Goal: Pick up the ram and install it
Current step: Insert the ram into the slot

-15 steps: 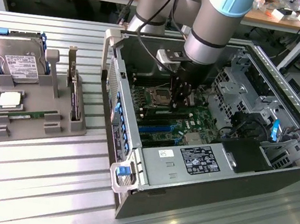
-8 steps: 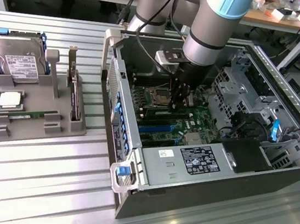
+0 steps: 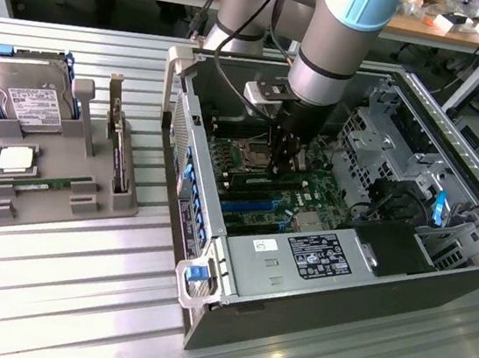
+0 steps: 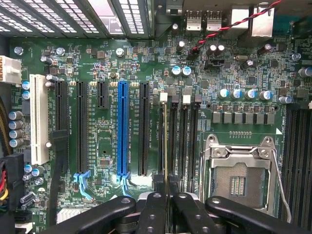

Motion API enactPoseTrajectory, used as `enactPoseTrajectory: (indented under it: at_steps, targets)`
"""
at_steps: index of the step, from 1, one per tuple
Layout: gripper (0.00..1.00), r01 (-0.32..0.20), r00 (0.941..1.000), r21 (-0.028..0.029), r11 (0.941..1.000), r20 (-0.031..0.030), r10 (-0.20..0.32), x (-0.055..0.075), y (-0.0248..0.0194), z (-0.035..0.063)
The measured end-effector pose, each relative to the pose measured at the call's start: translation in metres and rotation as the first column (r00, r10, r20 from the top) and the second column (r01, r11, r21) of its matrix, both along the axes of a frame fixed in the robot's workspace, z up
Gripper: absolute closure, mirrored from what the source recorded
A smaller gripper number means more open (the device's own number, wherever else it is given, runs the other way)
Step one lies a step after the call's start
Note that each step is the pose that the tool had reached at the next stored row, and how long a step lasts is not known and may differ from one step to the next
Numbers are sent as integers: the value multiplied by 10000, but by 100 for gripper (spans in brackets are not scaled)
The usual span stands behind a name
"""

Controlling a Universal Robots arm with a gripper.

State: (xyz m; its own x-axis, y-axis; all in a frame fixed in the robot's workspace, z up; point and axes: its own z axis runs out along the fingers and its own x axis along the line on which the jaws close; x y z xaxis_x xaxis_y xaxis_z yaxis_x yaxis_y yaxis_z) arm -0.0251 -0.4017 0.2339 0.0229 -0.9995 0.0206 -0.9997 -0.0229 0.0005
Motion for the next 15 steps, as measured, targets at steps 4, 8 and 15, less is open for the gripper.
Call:
enactPoseTrajectory:
  at_steps: [4,8,15]
  targets:
    - [88,0,10000,1,10000,0,0,0,0,-1]
    - [88,0,10000,2,10000,1,0,0,0,6]
    - [88,44,10000,2,10000,1,-44,0,-17,10]
